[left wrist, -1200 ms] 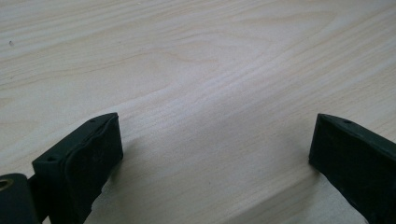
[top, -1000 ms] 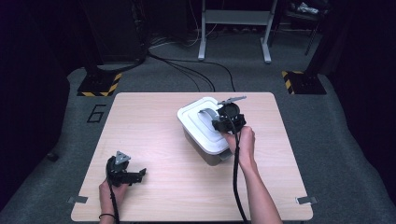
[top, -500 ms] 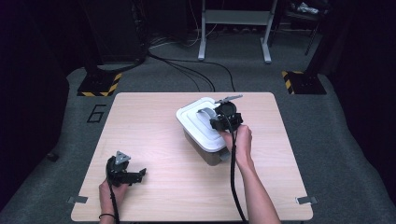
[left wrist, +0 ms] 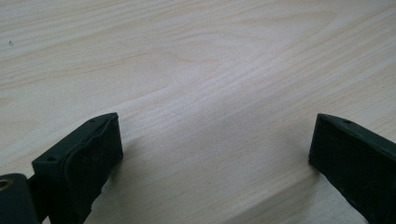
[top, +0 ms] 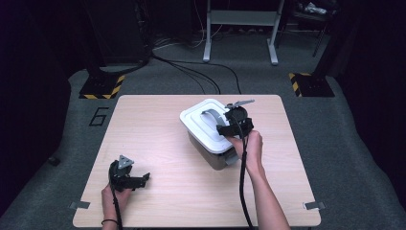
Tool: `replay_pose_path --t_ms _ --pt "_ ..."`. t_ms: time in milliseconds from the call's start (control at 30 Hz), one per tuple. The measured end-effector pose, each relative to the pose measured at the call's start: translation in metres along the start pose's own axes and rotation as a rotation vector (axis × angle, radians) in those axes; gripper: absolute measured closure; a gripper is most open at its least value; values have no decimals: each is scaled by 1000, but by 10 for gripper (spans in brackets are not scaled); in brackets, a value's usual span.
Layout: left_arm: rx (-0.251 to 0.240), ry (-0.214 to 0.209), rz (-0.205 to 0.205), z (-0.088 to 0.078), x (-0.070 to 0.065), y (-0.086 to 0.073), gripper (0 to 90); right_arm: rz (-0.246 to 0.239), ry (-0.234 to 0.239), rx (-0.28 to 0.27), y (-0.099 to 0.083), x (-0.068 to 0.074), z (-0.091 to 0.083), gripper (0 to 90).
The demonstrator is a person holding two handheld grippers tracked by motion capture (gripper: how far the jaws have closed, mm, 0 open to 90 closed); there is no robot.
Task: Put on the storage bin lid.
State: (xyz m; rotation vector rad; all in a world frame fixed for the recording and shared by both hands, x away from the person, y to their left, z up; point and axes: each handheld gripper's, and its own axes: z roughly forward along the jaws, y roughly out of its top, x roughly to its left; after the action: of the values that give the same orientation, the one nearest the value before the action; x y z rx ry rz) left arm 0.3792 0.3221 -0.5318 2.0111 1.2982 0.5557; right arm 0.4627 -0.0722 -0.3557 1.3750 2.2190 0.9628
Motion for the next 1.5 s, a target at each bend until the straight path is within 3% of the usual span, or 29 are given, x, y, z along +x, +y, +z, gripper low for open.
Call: replay_pose_path --t_ms 67,233,400,833,1233,1500 --pt "0 0 0 0 0 0 26 1 1 -6 -2 -1 -3 396" --pt "0 0 0 0 0 0 26 4 17 -41 -10 -8 -17 227" --pt "0 0 0 0 0 0 26 9 18 -61 -21 -16 -31 147" --pt "-1 0 0 0 0 0 26 12 -7 -85 -65 -47 -53 80" --pt "0 0 -1 0 0 0 26 83 -46 -81 -123 -78 -43 36" --pt "0 0 -1 0 0 0 26 135 -73 -31 -168 -94 -16 24"
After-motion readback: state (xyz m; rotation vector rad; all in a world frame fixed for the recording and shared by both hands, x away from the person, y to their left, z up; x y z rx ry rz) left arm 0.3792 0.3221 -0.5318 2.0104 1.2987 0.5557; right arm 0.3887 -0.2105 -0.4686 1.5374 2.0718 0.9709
